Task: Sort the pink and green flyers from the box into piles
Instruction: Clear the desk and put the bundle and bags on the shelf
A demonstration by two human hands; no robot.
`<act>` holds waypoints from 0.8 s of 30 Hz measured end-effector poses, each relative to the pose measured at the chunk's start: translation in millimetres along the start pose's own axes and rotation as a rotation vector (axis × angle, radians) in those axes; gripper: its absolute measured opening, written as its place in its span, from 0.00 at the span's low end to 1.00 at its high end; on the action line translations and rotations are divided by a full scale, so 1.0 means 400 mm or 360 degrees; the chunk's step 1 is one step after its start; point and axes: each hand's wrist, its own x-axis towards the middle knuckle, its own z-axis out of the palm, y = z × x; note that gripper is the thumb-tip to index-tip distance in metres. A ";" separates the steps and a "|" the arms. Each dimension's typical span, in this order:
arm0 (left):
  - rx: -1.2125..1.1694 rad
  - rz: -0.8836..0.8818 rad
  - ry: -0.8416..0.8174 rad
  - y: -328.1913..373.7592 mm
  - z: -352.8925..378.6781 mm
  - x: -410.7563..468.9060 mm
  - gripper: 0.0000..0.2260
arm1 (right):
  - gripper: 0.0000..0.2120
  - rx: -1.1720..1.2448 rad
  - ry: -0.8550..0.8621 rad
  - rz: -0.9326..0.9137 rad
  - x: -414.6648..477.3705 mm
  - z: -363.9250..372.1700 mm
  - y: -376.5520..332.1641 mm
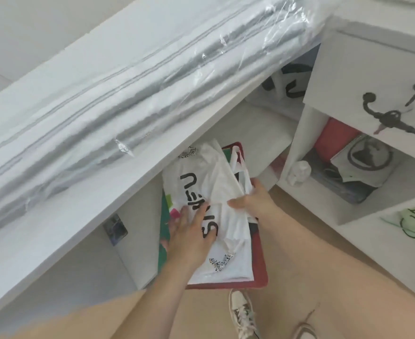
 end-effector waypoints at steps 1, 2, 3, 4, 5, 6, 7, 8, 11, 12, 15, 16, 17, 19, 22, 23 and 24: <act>0.0018 0.0023 0.0002 -0.010 0.011 0.031 0.28 | 0.34 -0.0017 -0.0027 0.0018 0.045 0.001 0.008; 0.0025 0.0049 0.0004 -0.018 0.023 0.057 0.28 | 0.34 -0.0061 -0.0054 0.0035 0.086 0.001 0.012; 0.0021 0.0063 -0.0004 -0.025 0.034 0.081 0.29 | 0.33 -0.0120 -0.0071 0.0042 0.121 -0.001 0.014; 0.0017 0.0064 -0.0013 -0.030 0.043 0.101 0.30 | 0.29 -0.0182 -0.0073 0.0043 0.144 0.001 0.010; 0.0022 0.0057 -0.0011 -0.033 0.050 0.119 0.30 | 0.25 -0.0230 -0.0075 0.0039 0.162 0.003 0.004; 0.0036 0.0048 0.0011 -0.035 0.054 0.133 0.31 | 0.22 -0.0267 -0.0071 0.0035 0.173 0.007 -0.002; 0.0052 0.0043 0.0043 -0.037 0.057 0.147 0.31 | 0.20 -0.0294 -0.0048 0.0016 0.180 0.010 -0.005; 0.0065 0.0036 0.0070 -0.039 0.058 0.155 0.31 | 0.20 -0.0332 -0.0005 -0.0011 0.177 0.013 -0.006; 0.0059 0.0029 0.0109 -0.046 0.062 0.163 0.32 | 0.28 -0.0432 0.0189 -0.0081 0.129 0.012 0.026; 0.0045 0.0022 0.0103 -0.048 0.063 0.163 0.32 | 0.35 -0.0504 0.0285 -0.0072 0.099 0.005 0.043; -0.0036 0.0001 0.0035 -0.040 0.059 0.161 0.31 | 0.47 -0.0582 0.0399 0.0097 -0.004 -0.032 0.102; -0.0106 -0.0006 0.0023 -0.038 0.049 0.158 0.31 | 0.48 -0.0557 0.0305 0.0231 -0.036 -0.045 0.128; -0.0181 -0.0021 0.0043 -0.041 0.037 0.148 0.31 | 0.47 -0.0552 0.0173 0.0374 -0.067 -0.055 0.157; -0.0287 -0.0087 0.0136 -0.071 0.023 0.108 0.34 | 0.42 -0.0459 -0.0042 0.0561 -0.109 -0.063 0.203; -0.0449 -0.0232 -0.0095 -0.148 0.066 0.005 0.46 | 0.25 -0.0113 0.0015 0.0502 -0.123 -0.051 0.228; -0.0498 -0.0260 -0.0216 -0.161 0.087 -0.026 0.50 | 0.21 -0.0083 0.0082 0.0429 -0.117 -0.046 0.233; -0.0513 -0.0260 -0.0274 -0.165 0.105 -0.048 0.53 | 0.18 -0.0083 0.0148 0.0346 -0.112 -0.042 0.230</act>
